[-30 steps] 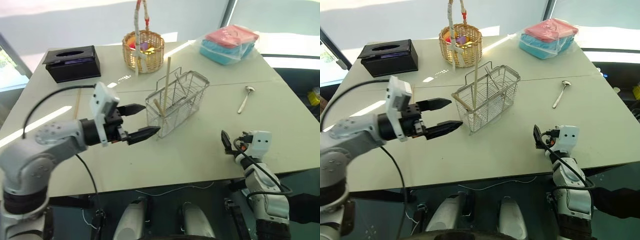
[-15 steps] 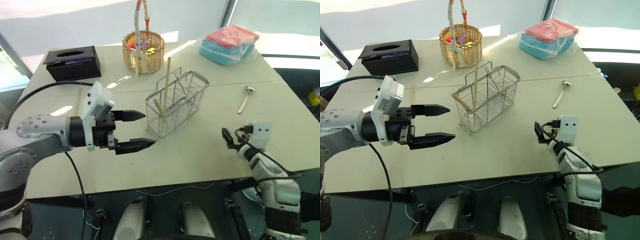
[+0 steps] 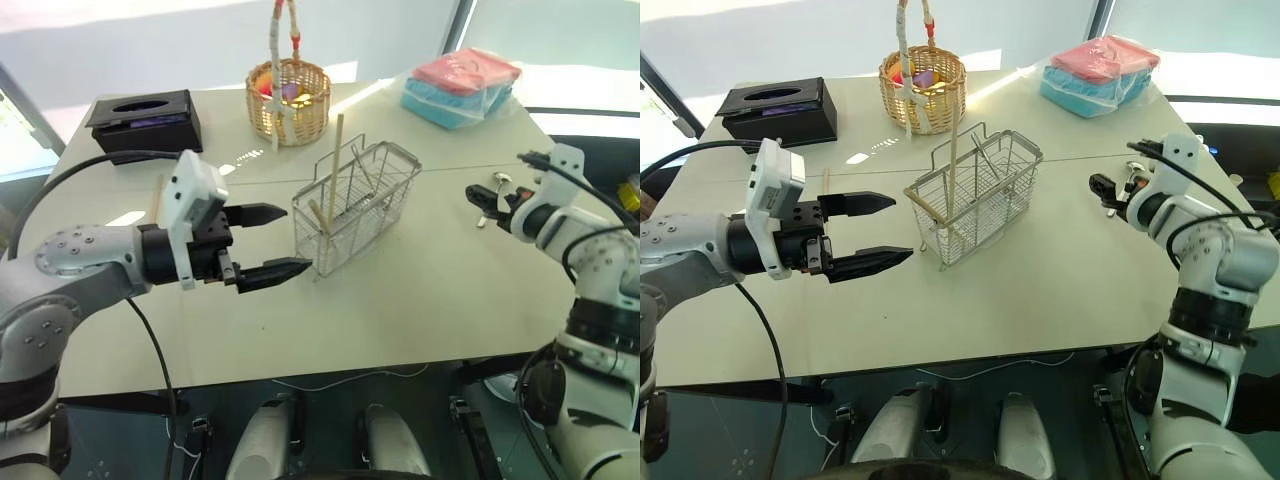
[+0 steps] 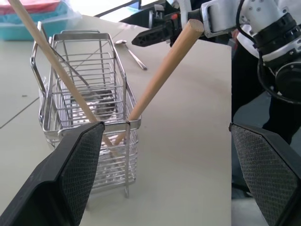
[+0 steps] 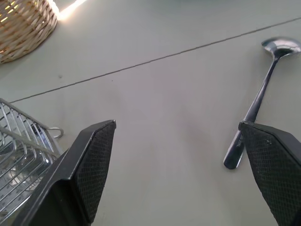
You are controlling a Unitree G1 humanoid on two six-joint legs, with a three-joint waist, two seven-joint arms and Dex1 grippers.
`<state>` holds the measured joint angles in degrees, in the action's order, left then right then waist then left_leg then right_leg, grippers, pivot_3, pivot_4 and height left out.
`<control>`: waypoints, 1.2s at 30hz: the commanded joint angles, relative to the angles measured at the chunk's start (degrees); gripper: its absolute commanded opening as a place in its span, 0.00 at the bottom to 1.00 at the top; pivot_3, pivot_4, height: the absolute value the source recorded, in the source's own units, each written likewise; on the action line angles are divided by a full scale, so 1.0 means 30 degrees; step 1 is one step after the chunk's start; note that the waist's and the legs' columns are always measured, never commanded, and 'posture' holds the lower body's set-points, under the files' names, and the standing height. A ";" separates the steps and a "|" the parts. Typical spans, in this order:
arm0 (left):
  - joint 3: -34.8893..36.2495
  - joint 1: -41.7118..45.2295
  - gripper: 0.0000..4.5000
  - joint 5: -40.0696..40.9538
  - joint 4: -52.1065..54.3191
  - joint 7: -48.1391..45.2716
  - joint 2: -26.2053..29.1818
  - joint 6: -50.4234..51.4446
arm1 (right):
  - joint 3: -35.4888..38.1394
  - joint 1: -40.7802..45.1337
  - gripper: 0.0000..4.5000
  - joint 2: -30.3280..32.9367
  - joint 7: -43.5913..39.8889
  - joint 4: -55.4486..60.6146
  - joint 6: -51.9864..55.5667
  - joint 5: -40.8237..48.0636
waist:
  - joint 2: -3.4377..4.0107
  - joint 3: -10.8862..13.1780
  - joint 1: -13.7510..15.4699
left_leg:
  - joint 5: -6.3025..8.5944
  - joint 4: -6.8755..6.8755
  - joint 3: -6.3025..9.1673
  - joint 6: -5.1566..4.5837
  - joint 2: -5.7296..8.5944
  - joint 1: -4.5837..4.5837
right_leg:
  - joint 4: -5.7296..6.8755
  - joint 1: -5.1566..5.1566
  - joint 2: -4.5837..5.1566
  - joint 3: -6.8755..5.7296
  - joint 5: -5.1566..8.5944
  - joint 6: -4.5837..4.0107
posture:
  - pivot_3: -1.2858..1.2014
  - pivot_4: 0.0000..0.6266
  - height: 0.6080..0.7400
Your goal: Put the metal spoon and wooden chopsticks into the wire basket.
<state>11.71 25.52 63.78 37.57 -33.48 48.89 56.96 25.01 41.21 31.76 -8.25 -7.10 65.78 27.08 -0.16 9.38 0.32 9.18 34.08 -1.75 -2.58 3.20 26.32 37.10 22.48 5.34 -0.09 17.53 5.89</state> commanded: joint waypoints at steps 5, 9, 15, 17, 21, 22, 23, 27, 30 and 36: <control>0.0787 -0.0395 0.99 0.1170 0.1683 0.2050 -0.0209 -0.0476 | -0.1171 0.3627 0.97 0.0578 -0.0058 -0.6529 -0.2874 -0.1970 | -0.0005 0.0003 -0.0301 | -0.0027 0.0020 -0.0001 -0.0045 0.0000 0.0015 | 0.0002 -0.0007 -0.0006 -0.0013 -0.0004 0.0008 | 0.52 0.24 1.00; 0.1020 -0.0839 0.99 0.1949 0.2298 0.3387 -0.0359 -0.0640 | -0.2079 0.4602 0.97 0.0530 -0.0436 -0.8935 -0.4431 -0.2912 | -0.0005 0.0004 -0.0373 | -0.0033 0.0027 -0.0001 -0.0053 0.0001 0.0015 | 0.0004 -0.0009 -0.0015 -0.0015 -0.0025 0.0048 | 0.52 0.24 1.00; 0.0838 -0.1339 0.99 0.2672 0.2974 0.5011 -0.0410 -0.1083 | -0.3191 0.5673 0.97 0.0122 -0.0755 -1.2476 -0.7118 -0.4187 | -0.0007 0.0005 -0.0368 | -0.0034 0.0036 0.0000 -0.0053 0.0000 0.0012 | 0.0007 -0.0019 -0.0023 -0.0016 -0.0029 0.0054 | 0.52 0.24 1.00; 0.0781 -0.1319 0.99 0.2830 0.3007 0.5367 -0.0322 -0.1198 | -0.3024 0.6061 0.97 0.0006 -0.0503 -1.3493 -0.7711 -0.4274 | -0.0007 0.0005 -0.0362 | -0.0035 0.0036 -0.0001 -0.0052 0.0000 0.0012 | 0.0008 -0.0018 -0.0025 -0.0016 -0.0029 0.0055 | 0.52 0.24 1.00; 0.0610 -0.1130 0.99 0.3195 0.2971 0.6012 -0.0214 -0.1376 | -0.2918 0.6595 0.97 -0.0190 -0.0167 -1.5090 -0.8818 -0.4517 | -0.0007 0.0005 -0.0364 | -0.0037 0.0039 0.0001 -0.0048 0.0000 0.0012 | 0.0011 -0.0021 -0.0032 -0.0016 -0.0030 0.0056 | 0.52 0.24 1.00; 0.0562 -0.1065 0.99 0.3276 0.2968 0.6152 -0.0195 -0.1386 | -0.2871 0.6687 0.97 -0.0259 -0.0009 -1.5501 -0.9185 -0.4574 | -0.0007 0.0005 -0.0358 | -0.0037 0.0039 0.0001 -0.0048 0.0000 0.0011 | 0.0011 -0.0023 -0.0035 -0.0017 -0.0030 0.0056 | 0.52 0.24 1.00; 0.0528 -0.1025 0.99 0.3346 0.2966 0.6257 -0.0170 -0.1400 | -0.2819 0.6767 0.97 -0.0305 0.0097 -1.5816 -0.9449 -0.4609 | -0.0007 0.0005 -0.0359 | -0.0037 0.0039 0.0001 -0.0048 0.0000 0.0011 | 0.0012 -0.0022 -0.0035 -0.0017 -0.0030 0.0056 | 0.52 0.24 1.00; 0.0561 -0.0900 0.99 0.3712 0.2869 0.6599 0.0102 -0.1411 | -0.2731 0.7089 0.97 -0.0342 -0.0022 -1.6813 -1.0126 -0.4602 | -0.0008 0.0006 -0.0355 | -0.0054 0.0040 0.0001 -0.0020 0.0000 0.0011 | 0.0012 -0.0024 -0.0039 -0.0018 -0.0030 0.0057 | 0.52 0.24 1.00; 0.0519 -0.0736 0.99 0.3904 0.2779 0.6805 0.0273 -0.1416 | -0.2716 0.7322 0.97 -0.0332 -0.0083 -1.7501 -1.0619 -0.4648 | -0.0007 0.0006 -0.0375 | -0.0056 0.0040 0.0001 -0.0017 0.0000 0.0011 | 0.0013 -0.0022 -0.0039 -0.0017 -0.0031 0.0058 | 0.52 0.24 1.00; 0.0611 -0.0693 0.99 0.4164 0.2739 0.7185 0.0703 -0.1383 | -0.2367 0.7514 0.97 -0.0510 0.0139 -1.8470 -1.0616 -0.4363 | -0.0007 0.0006 -0.0371 | -0.0056 0.0040 0.0003 -0.0016 -0.0001 0.0010 | 0.0014 -0.0022 -0.0045 -0.0017 -0.0031 0.0058 | 0.52 0.24 1.00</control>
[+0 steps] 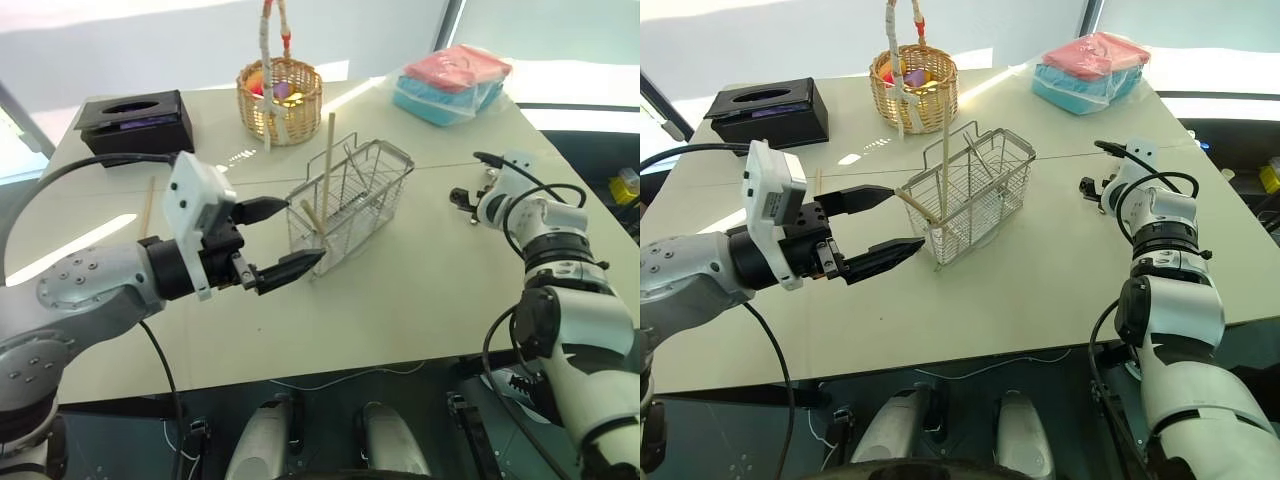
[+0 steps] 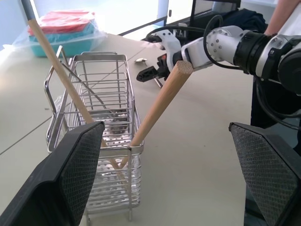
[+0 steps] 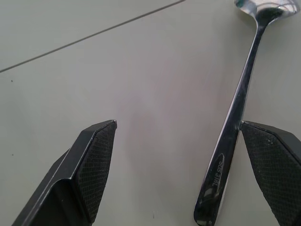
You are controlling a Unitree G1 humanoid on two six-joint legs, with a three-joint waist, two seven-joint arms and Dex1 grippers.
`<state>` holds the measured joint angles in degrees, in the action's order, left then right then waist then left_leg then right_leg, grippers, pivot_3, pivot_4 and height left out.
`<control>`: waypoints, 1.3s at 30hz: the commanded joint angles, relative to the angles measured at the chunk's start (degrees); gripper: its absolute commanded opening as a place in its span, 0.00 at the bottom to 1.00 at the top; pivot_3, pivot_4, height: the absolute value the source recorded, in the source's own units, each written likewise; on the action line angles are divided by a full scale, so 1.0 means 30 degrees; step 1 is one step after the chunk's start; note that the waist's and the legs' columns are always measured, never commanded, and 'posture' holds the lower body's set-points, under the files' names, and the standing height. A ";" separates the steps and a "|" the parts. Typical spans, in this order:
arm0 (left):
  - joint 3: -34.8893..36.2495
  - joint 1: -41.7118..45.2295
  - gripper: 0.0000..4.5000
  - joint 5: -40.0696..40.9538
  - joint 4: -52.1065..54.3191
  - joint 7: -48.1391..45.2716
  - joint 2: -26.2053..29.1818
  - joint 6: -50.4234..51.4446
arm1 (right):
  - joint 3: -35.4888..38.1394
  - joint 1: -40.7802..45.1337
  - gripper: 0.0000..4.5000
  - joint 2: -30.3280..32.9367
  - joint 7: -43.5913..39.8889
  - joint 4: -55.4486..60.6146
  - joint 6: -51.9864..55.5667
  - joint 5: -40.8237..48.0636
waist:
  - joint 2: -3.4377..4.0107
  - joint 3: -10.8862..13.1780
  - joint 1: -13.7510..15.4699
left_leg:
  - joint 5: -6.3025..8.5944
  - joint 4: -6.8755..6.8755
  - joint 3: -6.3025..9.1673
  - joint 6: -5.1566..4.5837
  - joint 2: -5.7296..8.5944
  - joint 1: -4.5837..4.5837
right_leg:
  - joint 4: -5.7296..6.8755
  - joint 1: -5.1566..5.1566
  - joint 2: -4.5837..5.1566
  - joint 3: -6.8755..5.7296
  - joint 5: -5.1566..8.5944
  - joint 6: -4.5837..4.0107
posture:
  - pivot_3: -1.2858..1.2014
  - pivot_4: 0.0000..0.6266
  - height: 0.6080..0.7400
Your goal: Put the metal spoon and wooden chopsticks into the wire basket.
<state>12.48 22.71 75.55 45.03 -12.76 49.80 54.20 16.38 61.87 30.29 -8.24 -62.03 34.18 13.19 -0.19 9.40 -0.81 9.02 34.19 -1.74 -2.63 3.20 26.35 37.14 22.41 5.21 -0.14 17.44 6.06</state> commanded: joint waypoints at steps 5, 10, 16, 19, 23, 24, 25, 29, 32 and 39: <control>0.0472 0.0170 0.99 0.0713 0.0397 0.0838 0.0719 -0.0540 | 0.0948 0.0647 0.97 -0.0060 0.0434 -0.0839 -0.0191 0.0412 | -0.0001 0.0000 0.0015 | 0.0002 0.0003 0.0002 -0.0003 0.0000 -0.0010 | -0.0002 -0.0020 0.0000 -0.0001 0.0000 0.0000 | 0.52 0.24 1.00; 0.0602 0.0126 0.99 0.1171 0.0481 0.1392 0.1004 -0.0695 | -0.0459 0.0352 0.97 -0.0015 0.1382 -0.0694 -0.2159 -0.1371 | -0.0001 0.0001 0.0001 | 0.0002 0.0004 0.0004 -0.0001 0.0000 -0.0016 | 0.0000 -0.0021 0.0000 0.0001 0.0001 -0.0002 | 0.52 0.24 1.00; 0.0427 0.0220 0.99 0.1423 0.0461 0.1873 0.1193 -0.1020 | -0.1130 0.0170 0.97 -0.0243 0.1670 -0.1156 -0.3456 -0.2174 | 0.0004 0.0003 -0.0008 | -0.0023 0.0004 0.0004 0.0038 0.0000 -0.0013 | 0.0002 -0.0012 -0.0003 0.0001 0.0000 -0.0001 | 0.52 0.24 1.00; 0.0528 0.0254 0.99 0.1542 0.0420 0.2127 0.1324 -0.1136 | -0.0919 0.0205 0.97 -0.0363 0.1570 -0.1275 -0.3303 -0.1963 | 0.0004 0.0003 0.0006 | -0.0024 0.0004 0.0003 0.0039 0.0000 -0.0013 | 0.0003 -0.0015 -0.0006 0.0001 0.0000 0.0000 | 0.52 0.24 1.00; 0.0462 0.0420 0.99 0.1758 0.0403 0.2516 0.1416 -0.1349 | -0.0944 0.0167 0.97 -0.0487 0.1729 -0.1221 -0.3229 -0.2049 | 0.0004 0.0004 -0.0004 | -0.0024 0.0004 0.0004 0.0039 0.0000 -0.0013 | 0.0007 -0.0014 -0.0006 0.0001 0.0000 0.0001 | 0.52 0.24 1.00; 0.0449 0.0452 0.99 0.1818 0.0409 0.2611 0.1435 -0.1384 | -0.0933 0.0167 0.97 -0.0494 0.1761 -0.1238 -0.3233 -0.2058 | 0.0004 0.0004 0.0002 | -0.0025 0.0004 0.0004 0.0040 0.0000 -0.0013 | 0.0011 -0.0013 -0.0006 0.0000 -0.0001 0.0002 | 0.52 0.24 1.00; 0.0465 0.0444 0.99 0.1899 0.0441 0.2712 0.1465 -0.1427 | -0.0909 0.0158 0.97 -0.0488 0.1782 -0.1250 -0.3235 -0.2050 | 0.0004 0.0004 0.0011 | -0.0025 0.0004 0.0004 0.0040 0.0000 -0.0013 | 0.0011 -0.0013 -0.0007 0.0000 -0.0002 0.0003 | 0.52 0.24 1.00; 0.0477 0.0384 0.99 0.2066 0.0494 0.2989 0.1581 -0.1583 | -0.0784 0.0175 0.97 -0.0476 0.1823 -0.1293 -0.3110 -0.1942 | 0.0004 0.0004 0.0007 | -0.0025 0.0004 0.0004 0.0042 0.0000 -0.0013 | 0.0011 -0.0013 -0.0007 0.0001 -0.0002 0.0004 | 0.52 0.24 1.00; 0.0516 0.0281 0.99 0.2191 0.0556 0.3190 0.1690 -0.1752 | -0.0554 0.0199 0.97 -0.0429 0.2053 -0.1252 -0.2880 -0.1818 | 0.0004 0.0003 0.0008 | -0.0026 0.0004 0.0005 0.0043 0.0000 -0.0014 | 0.0014 -0.0012 -0.0008 0.0000 -0.0002 0.0004 | 0.52 0.24 1.00; 0.0404 0.0227 0.99 0.2317 0.0678 0.3608 0.1682 -0.2087 | -0.0340 0.0215 0.97 -0.0177 0.2418 -0.0868 -0.2493 -0.1791 | 0.0004 0.0003 0.0014 | -0.0026 0.0004 0.0005 0.0043 0.0000 -0.0014 | 0.0014 -0.0013 -0.0008 0.0000 -0.0002 0.0004 | 0.52 0.24 1.00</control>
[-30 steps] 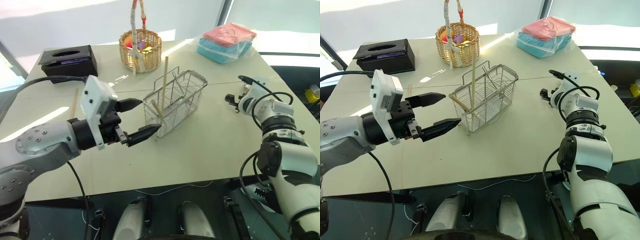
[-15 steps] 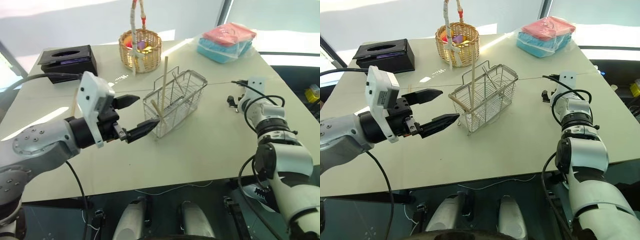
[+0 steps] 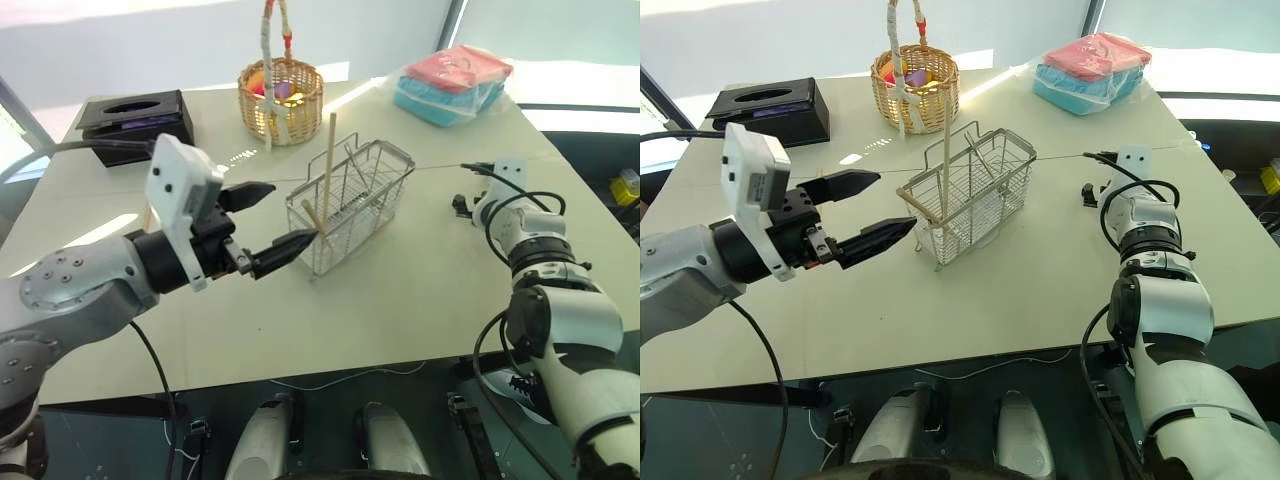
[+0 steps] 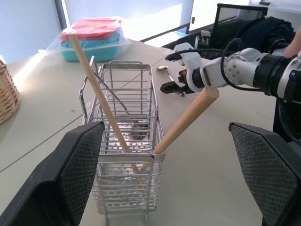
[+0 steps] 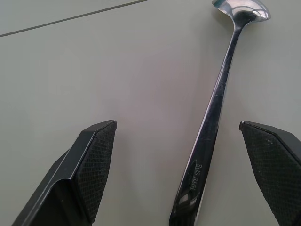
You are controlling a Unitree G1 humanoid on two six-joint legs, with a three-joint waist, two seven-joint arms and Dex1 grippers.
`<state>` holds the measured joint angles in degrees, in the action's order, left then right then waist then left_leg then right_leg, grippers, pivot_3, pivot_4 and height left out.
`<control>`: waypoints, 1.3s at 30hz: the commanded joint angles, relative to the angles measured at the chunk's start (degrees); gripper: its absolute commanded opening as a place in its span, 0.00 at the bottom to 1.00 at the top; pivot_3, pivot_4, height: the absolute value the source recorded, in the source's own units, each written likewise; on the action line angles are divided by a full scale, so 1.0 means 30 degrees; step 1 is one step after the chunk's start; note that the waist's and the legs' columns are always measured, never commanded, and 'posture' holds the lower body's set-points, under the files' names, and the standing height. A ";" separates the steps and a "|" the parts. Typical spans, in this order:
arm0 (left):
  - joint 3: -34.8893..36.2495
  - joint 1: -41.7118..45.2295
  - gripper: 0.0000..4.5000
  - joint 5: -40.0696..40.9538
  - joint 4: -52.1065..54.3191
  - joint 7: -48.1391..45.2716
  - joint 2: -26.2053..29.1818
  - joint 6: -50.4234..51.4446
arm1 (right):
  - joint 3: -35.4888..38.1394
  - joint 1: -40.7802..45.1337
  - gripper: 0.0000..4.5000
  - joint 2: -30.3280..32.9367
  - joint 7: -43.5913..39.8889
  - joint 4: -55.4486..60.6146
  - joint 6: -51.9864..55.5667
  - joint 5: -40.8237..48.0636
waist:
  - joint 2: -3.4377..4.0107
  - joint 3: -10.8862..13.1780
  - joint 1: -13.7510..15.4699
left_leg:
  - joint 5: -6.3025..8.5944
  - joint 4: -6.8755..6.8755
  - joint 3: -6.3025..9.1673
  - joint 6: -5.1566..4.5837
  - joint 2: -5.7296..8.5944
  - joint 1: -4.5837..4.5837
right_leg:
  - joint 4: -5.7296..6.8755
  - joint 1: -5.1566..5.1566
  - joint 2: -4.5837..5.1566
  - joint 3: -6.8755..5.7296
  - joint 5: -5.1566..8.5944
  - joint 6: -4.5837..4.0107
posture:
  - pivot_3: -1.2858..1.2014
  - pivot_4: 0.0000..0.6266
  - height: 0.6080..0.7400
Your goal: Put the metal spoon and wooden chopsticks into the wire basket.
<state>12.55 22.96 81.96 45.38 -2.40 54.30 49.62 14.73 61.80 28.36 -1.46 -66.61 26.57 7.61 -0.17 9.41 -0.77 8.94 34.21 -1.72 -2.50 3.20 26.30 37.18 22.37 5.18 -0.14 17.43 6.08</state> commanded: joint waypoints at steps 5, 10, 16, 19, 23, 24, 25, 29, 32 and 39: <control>0.0204 0.0160 0.99 0.0050 0.0606 0.0308 0.0074 -0.0763 | -0.0009 0.0243 0.97 0.0650 0.0296 0.0689 0.0043 -0.0252 | 0.0000 0.0000 -0.0004 | -0.0001 0.0000 -0.0001 0.0001 0.0000 0.0000 | 0.0000 -0.0001 0.0000 0.0000 0.0000 0.0000 | 0.52 0.24 1.00; 0.0131 0.0170 0.99 0.0045 0.0625 0.0510 0.0023 -0.1002 | -0.0085 0.0430 0.97 0.0890 0.0242 0.0604 0.0172 -0.0397 | 0.0000 0.0000 0.0009 | 0.0001 0.0000 0.0000 -0.0003 0.0000 0.0000 | 0.0000 -0.0003 0.0000 0.0001 0.0000 0.0000 | 0.52 0.24 1.00; 0.0262 0.0095 0.99 -0.0042 0.0573 0.0735 -0.0018 -0.1227 | -0.0109 0.0653 0.97 0.1003 0.0085 0.0320 0.0421 -0.0330 | 0.0000 0.0000 -0.0005 | -0.0001 0.0001 0.0000 -0.0001 0.0000 0.0000 | 0.0001 -0.0001 -0.0004 0.0001 0.0000 0.0001 | 0.52 0.24 1.00; 0.0448 -0.0193 0.99 -0.0100 0.0610 0.0741 -0.0063 -0.1354 | -0.0096 0.0736 0.97 0.0962 -0.0017 0.0269 0.0694 -0.0274 | 0.0000 0.0000 -0.0001 | -0.0001 0.0001 -0.0001 -0.0002 0.0000 0.0000 | 0.0002 -0.0002 -0.0005 0.0001 -0.0001 0.0002 | 0.52 0.24 1.00; 0.0468 -0.0496 0.99 -0.0186 0.0691 0.0762 -0.0062 -0.1585 | -0.0115 0.0697 0.97 0.0860 -0.0135 0.0207 0.1023 -0.0263 | 0.0000 0.0000 0.0008 | 0.0002 0.0003 0.0000 -0.0007 0.0000 0.0000 | 0.0002 -0.0006 -0.0005 0.0001 -0.0001 0.0002 | 0.52 0.24 1.00; 0.0500 -0.0566 0.99 -0.0185 0.0706 0.0761 -0.0038 -0.1625 | -0.0067 0.0727 0.97 0.0837 -0.0178 0.0209 0.1197 -0.0199 | 0.0000 0.0000 0.0006 | 0.0002 0.0003 -0.0001 -0.0008 0.0000 0.0000 | 0.0002 -0.0006 -0.0004 0.0001 -0.0001 0.0002 | 0.52 0.24 1.00; 0.0532 -0.0632 0.99 -0.0178 0.0716 0.0766 -0.0010 -0.1669 | -0.0072 0.0767 0.97 0.0835 -0.0260 0.0220 0.1322 -0.0183 | 0.0000 0.0000 0.0006 | 0.0002 0.0003 -0.0001 -0.0007 0.0000 0.0000 | 0.0002 -0.0002 -0.0005 0.0001 -0.0001 0.0002 | 0.52 0.24 1.00; 0.0704 -0.0926 0.99 -0.0071 0.0793 0.0851 0.0112 -0.1847 | -0.0041 0.1017 0.97 0.0968 -0.0510 0.0208 0.1766 -0.0144 | 0.0000 0.0000 -0.0005 | 0.0005 0.0004 0.0000 -0.0012 -0.0001 0.0000 | 0.0002 -0.0004 -0.0005 0.0001 -0.0001 0.0002 | 0.52 0.24 1.00; 0.0618 -0.1018 0.99 -0.0105 0.0903 0.1017 0.0017 -0.1952 | 0.0115 0.1161 0.97 0.1005 -0.0638 0.0160 0.2168 -0.0009 | 0.0000 0.0000 -0.0004 | 0.0006 0.0003 0.0000 -0.0014 -0.0001 0.0000 | 0.0004 -0.0001 -0.0005 0.0001 -0.0001 0.0002 | 0.52 0.24 1.00; 0.0660 -0.1131 0.99 -0.0149 0.0939 0.1097 -0.0012 -0.2096 | 0.0286 0.1163 0.97 0.0875 -0.0633 0.0403 0.2773 0.0165 | 0.0000 0.0000 0.0004 | 0.0008 0.0004 0.0001 -0.0016 -0.0001 -0.0001 | 0.0003 -0.0004 -0.0004 0.0001 -0.0001 0.0001 | 0.52 0.24 1.00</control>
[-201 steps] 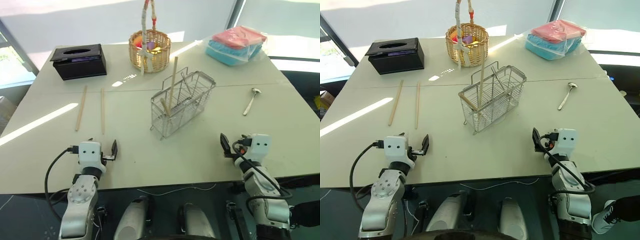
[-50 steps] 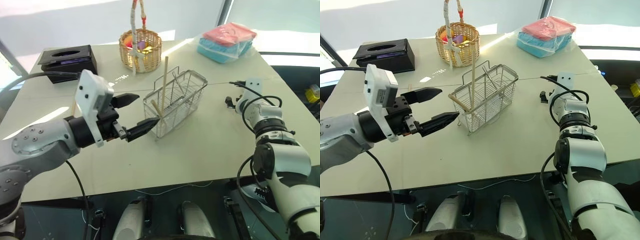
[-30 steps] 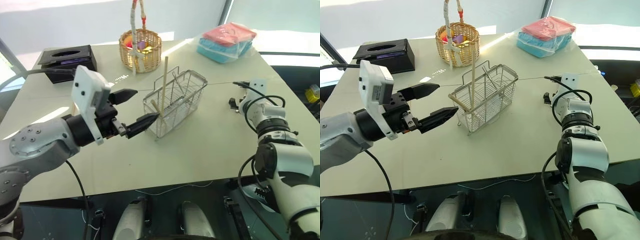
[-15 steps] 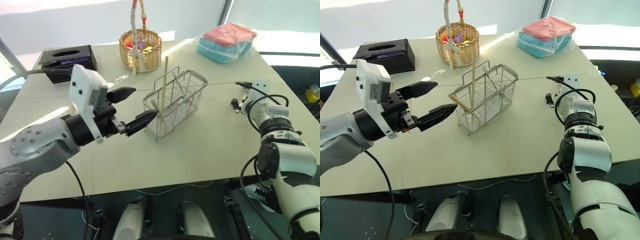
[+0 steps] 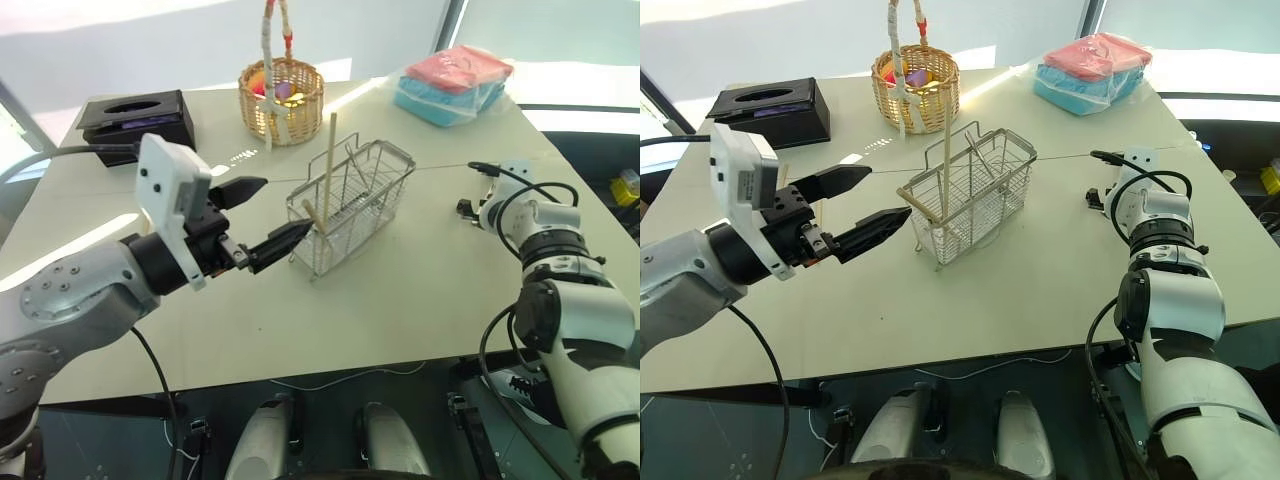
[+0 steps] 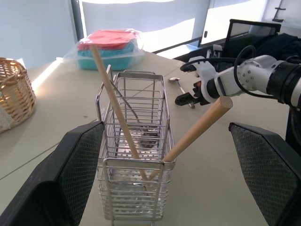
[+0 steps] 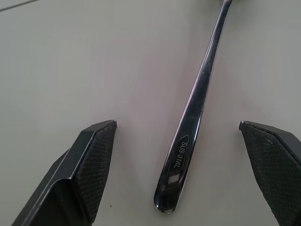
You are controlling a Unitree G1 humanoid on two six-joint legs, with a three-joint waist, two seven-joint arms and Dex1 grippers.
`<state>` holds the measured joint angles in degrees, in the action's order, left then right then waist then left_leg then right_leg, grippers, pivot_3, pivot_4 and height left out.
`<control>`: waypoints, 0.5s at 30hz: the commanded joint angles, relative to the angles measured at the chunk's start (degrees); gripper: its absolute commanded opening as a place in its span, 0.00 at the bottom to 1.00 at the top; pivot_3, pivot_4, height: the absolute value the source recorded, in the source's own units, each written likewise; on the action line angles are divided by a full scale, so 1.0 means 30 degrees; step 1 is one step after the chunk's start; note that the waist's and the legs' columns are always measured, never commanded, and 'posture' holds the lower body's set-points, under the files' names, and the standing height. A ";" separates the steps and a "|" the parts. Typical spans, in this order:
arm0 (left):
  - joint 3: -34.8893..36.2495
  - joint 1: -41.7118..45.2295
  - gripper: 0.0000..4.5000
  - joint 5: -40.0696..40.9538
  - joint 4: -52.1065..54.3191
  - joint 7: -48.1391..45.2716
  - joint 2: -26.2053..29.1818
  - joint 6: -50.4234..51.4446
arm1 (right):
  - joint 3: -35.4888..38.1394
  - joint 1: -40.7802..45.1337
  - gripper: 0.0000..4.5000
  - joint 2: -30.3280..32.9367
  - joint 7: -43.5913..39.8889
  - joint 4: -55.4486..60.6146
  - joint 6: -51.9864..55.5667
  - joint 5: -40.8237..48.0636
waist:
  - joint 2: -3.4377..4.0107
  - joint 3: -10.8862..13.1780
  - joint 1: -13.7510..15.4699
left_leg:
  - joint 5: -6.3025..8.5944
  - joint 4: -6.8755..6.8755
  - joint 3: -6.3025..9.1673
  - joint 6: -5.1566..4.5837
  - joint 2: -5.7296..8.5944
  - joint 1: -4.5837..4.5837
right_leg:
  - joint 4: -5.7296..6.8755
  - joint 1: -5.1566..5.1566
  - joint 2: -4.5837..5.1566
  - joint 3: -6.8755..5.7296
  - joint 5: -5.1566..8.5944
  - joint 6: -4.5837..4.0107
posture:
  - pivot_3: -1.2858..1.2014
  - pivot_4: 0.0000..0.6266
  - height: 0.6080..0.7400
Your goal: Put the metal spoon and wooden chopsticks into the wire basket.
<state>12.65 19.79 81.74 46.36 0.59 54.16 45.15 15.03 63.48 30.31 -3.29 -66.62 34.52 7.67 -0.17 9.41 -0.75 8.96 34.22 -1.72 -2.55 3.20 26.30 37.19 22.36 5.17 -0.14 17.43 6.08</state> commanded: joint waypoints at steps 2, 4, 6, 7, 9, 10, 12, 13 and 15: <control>0.0550 -0.0007 0.99 -0.0094 0.0602 0.0191 0.0012 -0.0688 | 0.0196 0.0593 0.97 0.0218 -0.0019 0.0457 0.0154 0.0154 | 0.0000 0.0000 -0.0012 | 0.0000 0.0000 0.0000 0.0000 0.0000 0.0000 | 0.0000 0.0001 0.0000 0.0000 0.0000 0.0000 | 0.52 0.24 1.00; 0.0481 0.0048 1.00 -0.0103 0.0572 0.0232 0.0026 -0.0754 | 0.0234 0.0604 0.98 0.0211 0.0070 0.0484 0.0133 0.0191 | 0.0000 0.0000 -0.0009 | 0.0000 0.0000 0.0000 0.0000 0.0000 0.0000 | 0.0000 0.0000 0.0000 0.0000 0.0000 0.0000 | 0.52 0.24 1.00; 0.0435 0.0119 1.00 -0.0067 0.0573 0.0315 0.0026 -0.0794 | 0.0205 0.0609 0.98 0.0227 0.0089 0.0494 0.0130 0.0190 | 0.0000 0.0000 -0.0008 | 0.0003 0.0000 0.0000 -0.0004 0.0000 0.0000 | 0.0000 -0.0001 0.0000 0.0000 0.0000 0.0000 | 0.52 0.24 1.00; 0.0421 0.0160 1.00 -0.0042 0.0574 0.0364 0.0022 -0.0815 | 0.0198 0.0608 0.98 0.0233 0.0091 0.0495 0.0135 0.0190 | 0.0000 0.0000 -0.0009 | 0.0003 0.0000 0.0000 -0.0005 0.0000 0.0000 | 0.0000 -0.0001 0.0000 0.0000 0.0000 0.0000 | 0.52 0.24 1.00; 0.0402 0.0239 1.00 -0.0010 0.0564 0.0430 0.0033 -0.0855 | 0.0195 0.0610 0.98 0.0237 0.0108 0.0501 0.0147 0.0185 | 0.0000 0.0000 -0.0012 | 0.0003 0.0000 -0.0001 -0.0004 0.0000 0.0000 | 0.0000 0.0000 0.0000 0.0000 0.0000 0.0000 | 0.52 0.24 1.00; 0.0399 0.0294 1.00 0.0019 0.0545 0.0471 0.0037 -0.0877 | 0.0202 0.0612 0.98 0.0236 0.0126 0.0503 0.0148 0.0186 | 0.0000 0.0000 -0.0013 | 0.0004 0.0000 0.0000 -0.0005 0.0000 0.0000 | 0.0000 0.0000 0.0000 0.0000 0.0000 0.0000 | 0.52 0.24 1.00; 0.0389 0.0377 1.00 0.0066 0.0518 0.0530 0.0047 -0.0894 | 0.0197 0.0616 0.98 0.0234 0.0137 0.0514 0.0166 0.0176 | 0.0000 0.0000 -0.0009 | 0.0003 0.0000 0.0000 -0.0005 0.0000 0.0000 | 0.0000 0.0000 0.0000 0.0000 0.0000 0.0000 | 0.52 0.24 1.00; 0.0381 0.0411 1.00 0.0089 0.0509 0.0556 0.0048 -0.0898 | 0.0204 0.0620 0.98 0.0234 0.0136 0.0518 0.0177 0.0183 | 0.0000 0.0000 -0.0008 | 0.0003 0.0000 0.0000 -0.0005 0.0000 0.0000 | 0.0000 -0.0001 0.0000 0.0000 0.0000 0.0000 | 0.52 0.24 1.00; 0.0325 0.0487 1.00 0.0086 0.0482 0.0597 0.0026 -0.0915 | 0.0143 0.0630 0.98 0.0246 -0.0035 0.0514 0.0165 0.0156 | 0.0000 0.0000 -0.0008 | 0.0002 0.0000 -0.0001 -0.0004 0.0000 0.0000 | 0.0000 -0.0001 0.0000 0.0000 0.0000 0.0001 | 0.52 0.24 1.00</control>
<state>12.58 20.25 81.81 46.36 1.98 54.16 43.79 15.28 63.50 30.31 -3.19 -66.61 34.72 8.06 -0.17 9.41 -0.77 8.97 34.22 -1.72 -2.56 3.20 26.30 37.19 22.36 5.17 -0.14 17.42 6.08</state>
